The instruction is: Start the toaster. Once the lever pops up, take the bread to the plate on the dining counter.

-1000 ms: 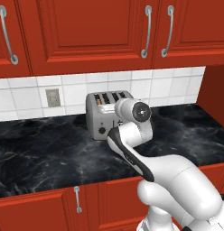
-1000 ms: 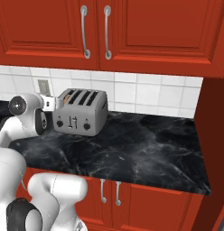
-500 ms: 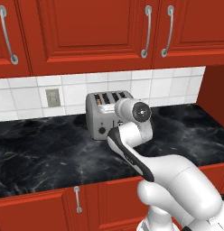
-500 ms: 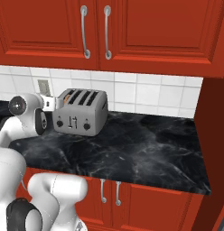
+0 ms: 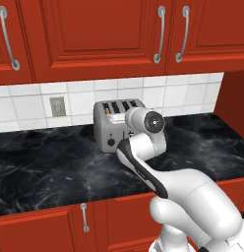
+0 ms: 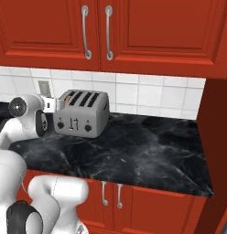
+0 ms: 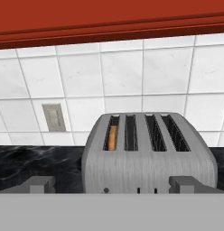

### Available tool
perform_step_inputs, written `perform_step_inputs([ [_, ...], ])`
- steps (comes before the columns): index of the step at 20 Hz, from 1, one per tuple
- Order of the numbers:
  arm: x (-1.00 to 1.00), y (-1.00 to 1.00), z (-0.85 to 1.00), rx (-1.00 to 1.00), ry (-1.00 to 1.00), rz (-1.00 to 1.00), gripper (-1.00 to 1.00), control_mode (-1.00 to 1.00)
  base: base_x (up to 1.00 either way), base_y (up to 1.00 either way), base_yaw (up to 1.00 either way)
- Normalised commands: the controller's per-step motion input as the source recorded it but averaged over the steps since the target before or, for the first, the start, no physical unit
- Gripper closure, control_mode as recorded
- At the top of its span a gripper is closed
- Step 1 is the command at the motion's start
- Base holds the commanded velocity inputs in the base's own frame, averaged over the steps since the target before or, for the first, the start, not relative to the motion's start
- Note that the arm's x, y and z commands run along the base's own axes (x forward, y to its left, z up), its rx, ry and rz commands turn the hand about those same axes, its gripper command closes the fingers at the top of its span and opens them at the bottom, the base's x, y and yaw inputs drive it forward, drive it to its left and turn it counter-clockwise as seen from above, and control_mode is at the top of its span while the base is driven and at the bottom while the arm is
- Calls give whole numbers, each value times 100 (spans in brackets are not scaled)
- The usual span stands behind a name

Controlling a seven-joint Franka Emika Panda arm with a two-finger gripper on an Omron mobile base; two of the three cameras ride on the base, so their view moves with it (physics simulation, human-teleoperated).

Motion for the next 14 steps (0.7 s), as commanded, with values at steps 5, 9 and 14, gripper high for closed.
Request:
perform_step_inputs([
  [5,0,0,0,0,0,0,-100,-100,0,0,0],
  [9,0,0,0,0,0,0,-100,-100,0,0,0],
  [14,0,0,0,0,0,0,-100,-100,0,0,0],
])
